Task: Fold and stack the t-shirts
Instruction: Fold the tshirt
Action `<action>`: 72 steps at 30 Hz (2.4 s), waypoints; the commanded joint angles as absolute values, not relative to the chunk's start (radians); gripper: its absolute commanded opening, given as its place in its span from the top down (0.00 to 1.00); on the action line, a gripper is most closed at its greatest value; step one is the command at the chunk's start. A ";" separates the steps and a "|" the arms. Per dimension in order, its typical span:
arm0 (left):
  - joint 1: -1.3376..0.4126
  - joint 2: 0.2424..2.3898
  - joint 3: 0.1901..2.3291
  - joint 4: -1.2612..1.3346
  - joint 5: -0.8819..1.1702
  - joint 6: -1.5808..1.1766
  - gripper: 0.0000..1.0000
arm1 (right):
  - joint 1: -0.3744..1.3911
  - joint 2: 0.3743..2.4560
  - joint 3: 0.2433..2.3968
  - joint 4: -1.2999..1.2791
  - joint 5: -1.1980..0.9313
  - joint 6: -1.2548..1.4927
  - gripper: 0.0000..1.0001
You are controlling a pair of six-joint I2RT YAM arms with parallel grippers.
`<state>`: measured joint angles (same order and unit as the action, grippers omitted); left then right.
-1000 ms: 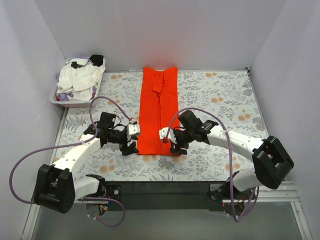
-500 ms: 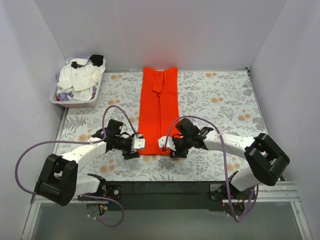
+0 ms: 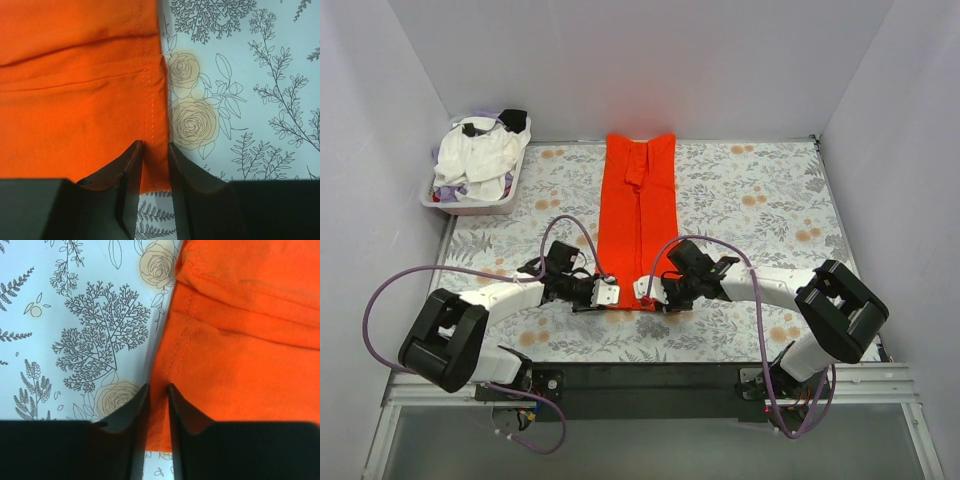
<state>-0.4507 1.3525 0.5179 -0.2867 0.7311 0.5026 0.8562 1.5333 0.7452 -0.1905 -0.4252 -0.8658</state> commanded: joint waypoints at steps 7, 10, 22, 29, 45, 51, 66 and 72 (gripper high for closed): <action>-0.543 1.333 0.489 -0.359 0.650 0.517 0.93 | 0.919 1.565 0.687 -0.227 -0.330 -0.853 0.99; -0.558 1.275 0.488 -0.428 0.695 0.509 0.98 | 0.963 1.504 0.667 -0.242 -0.363 -0.818 0.99; -0.543 1.100 0.621 -0.617 0.739 0.431 1.00 | 0.959 1.336 0.780 -0.299 -0.391 -0.770 0.99; -0.427 1.270 0.790 -0.532 0.772 0.462 1.00 | 0.830 1.428 0.925 -0.304 -0.410 -0.880 0.99; -0.239 1.873 1.340 -0.400 0.819 0.495 1.00 | 0.552 1.889 1.393 -0.313 -0.482 -1.072 0.99; -0.222 2.026 1.495 -0.390 0.811 0.503 1.00 | 0.515 2.034 1.569 -0.328 -0.494 -1.109 0.99; -0.212 2.154 1.597 -0.339 0.764 0.499 1.00 | 0.474 2.187 1.733 -0.336 -0.472 -1.124 0.99; -0.212 2.175 1.591 -0.282 0.741 0.483 0.96 | 0.474 2.210 1.752 -0.336 -0.457 -1.118 0.99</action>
